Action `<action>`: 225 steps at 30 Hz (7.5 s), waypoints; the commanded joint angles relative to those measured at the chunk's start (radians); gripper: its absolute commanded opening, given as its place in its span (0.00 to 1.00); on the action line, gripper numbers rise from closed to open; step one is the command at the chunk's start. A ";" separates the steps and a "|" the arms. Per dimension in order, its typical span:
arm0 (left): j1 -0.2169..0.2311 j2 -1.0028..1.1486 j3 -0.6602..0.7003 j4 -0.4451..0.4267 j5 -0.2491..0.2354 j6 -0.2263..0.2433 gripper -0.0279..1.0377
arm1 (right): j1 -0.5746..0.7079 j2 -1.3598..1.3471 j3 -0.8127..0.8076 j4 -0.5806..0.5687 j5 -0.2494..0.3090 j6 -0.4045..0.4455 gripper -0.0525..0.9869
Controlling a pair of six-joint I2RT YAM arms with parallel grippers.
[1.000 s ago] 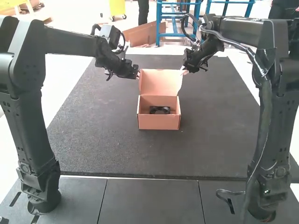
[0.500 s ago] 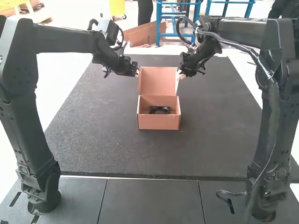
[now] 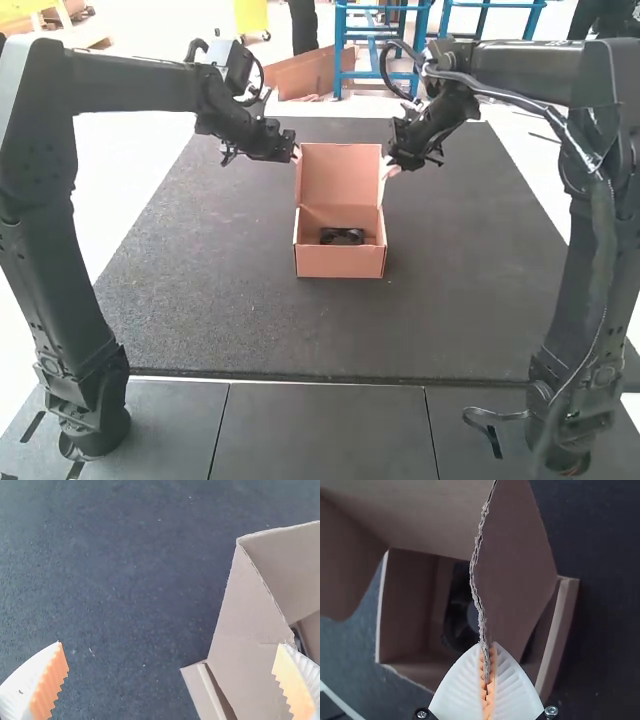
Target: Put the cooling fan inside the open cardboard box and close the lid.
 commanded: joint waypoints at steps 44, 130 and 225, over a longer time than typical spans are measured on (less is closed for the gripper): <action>-0.073 -0.197 -0.292 0.031 0.245 -0.058 0.94 | 0.058 -0.194 -0.274 0.002 -0.006 -0.025 0.04; -0.085 -0.218 -0.442 0.413 -0.019 0.017 0.94 | 0.042 -0.199 -0.239 0.089 0.040 -0.096 0.04; -0.212 -0.089 -0.135 0.215 -0.215 0.023 0.94 | -0.147 -0.542 -0.543 0.505 0.422 -0.195 0.92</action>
